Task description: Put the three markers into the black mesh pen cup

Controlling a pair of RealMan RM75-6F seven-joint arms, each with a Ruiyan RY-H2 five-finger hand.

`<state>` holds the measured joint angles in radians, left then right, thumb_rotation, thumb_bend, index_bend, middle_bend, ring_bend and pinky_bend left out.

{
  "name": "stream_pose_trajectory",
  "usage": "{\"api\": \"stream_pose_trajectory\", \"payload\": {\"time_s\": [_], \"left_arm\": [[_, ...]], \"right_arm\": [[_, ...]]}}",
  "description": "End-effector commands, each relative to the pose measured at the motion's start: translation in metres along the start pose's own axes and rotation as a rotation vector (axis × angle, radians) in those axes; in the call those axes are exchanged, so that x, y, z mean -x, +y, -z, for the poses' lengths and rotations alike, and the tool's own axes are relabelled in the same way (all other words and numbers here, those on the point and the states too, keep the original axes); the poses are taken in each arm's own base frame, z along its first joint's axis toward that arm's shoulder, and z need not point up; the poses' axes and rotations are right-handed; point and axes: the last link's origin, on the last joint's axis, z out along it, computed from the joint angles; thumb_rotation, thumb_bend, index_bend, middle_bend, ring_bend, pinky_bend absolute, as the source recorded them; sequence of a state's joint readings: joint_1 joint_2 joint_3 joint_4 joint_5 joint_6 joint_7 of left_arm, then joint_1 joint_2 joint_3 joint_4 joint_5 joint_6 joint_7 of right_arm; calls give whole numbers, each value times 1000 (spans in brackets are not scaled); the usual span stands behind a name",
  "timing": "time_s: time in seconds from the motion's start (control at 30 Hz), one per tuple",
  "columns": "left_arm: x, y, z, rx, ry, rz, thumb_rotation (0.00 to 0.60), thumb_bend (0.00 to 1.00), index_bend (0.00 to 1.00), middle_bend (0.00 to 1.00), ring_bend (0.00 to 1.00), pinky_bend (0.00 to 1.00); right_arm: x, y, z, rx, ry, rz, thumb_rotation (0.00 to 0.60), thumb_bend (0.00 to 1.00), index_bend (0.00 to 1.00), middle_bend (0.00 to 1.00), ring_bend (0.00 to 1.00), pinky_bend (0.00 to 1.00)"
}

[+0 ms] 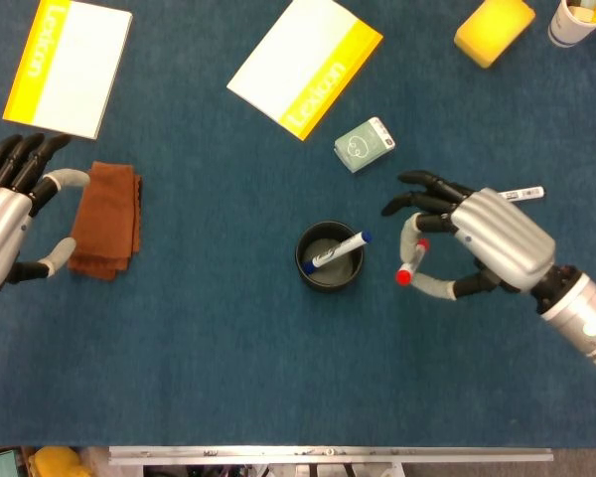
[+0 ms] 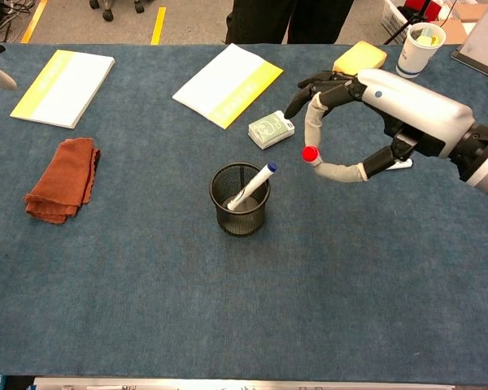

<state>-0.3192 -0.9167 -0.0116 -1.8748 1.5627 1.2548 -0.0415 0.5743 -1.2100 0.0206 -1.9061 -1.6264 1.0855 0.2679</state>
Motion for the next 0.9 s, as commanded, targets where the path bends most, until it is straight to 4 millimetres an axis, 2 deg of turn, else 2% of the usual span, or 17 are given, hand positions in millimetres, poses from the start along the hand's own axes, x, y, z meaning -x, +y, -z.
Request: {"api": "stream_pose_trajectory", "payload": {"time_s": [0.03, 0.43, 0.9], "left_arm": [[0, 0, 0, 0, -1, 0, 600, 281, 264, 71, 0, 6], [0, -4, 4, -11, -3, 0, 600, 281, 264, 70, 0, 6], [1, -9, 6, -21, -4, 6, 600, 281, 264, 70, 0, 6]], "right_arm": [[3, -13, -11, -29, -42, -116, 600, 261, 642, 310, 96, 265], [21, -19, -54, -51, -70, -223, 600, 261, 642, 311, 96, 266], [45, -11, -87, -25, -101, -244, 600, 261, 643, 312, 96, 260]]}}
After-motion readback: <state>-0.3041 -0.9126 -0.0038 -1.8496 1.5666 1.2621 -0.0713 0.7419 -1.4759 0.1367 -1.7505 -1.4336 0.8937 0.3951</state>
